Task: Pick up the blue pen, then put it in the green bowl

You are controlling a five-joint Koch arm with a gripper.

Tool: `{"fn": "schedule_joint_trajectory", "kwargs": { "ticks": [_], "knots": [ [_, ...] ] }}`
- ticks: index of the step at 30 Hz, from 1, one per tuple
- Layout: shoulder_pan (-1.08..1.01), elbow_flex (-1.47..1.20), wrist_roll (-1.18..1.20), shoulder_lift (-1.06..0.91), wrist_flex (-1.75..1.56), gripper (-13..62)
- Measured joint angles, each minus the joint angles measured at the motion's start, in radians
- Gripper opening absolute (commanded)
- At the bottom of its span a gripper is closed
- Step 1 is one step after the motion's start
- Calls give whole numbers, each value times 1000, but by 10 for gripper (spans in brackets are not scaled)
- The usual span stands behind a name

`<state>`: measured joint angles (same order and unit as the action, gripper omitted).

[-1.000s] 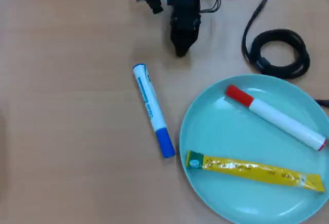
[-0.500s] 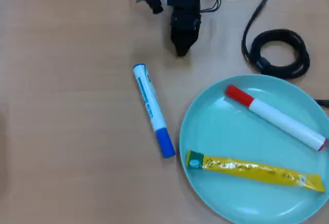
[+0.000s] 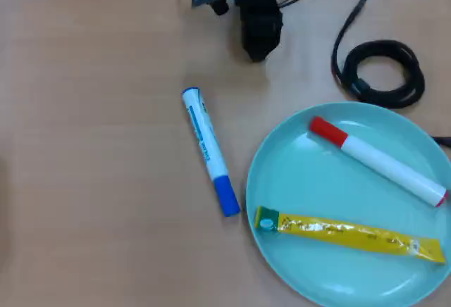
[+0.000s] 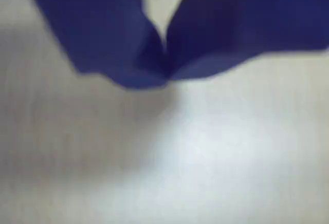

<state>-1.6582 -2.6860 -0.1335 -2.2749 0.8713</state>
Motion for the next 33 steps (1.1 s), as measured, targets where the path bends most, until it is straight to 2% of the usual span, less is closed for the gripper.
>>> {"fn": "schedule_joint_trajectory", "kwargs": {
  "ticks": [9, 15, 33],
  "knots": [
    [80, 117, 9, 0, 221, -78],
    [155, 270, 9, 0, 255, -78],
    [202, 614, 69, 0, 307, -78]
  ]
}}
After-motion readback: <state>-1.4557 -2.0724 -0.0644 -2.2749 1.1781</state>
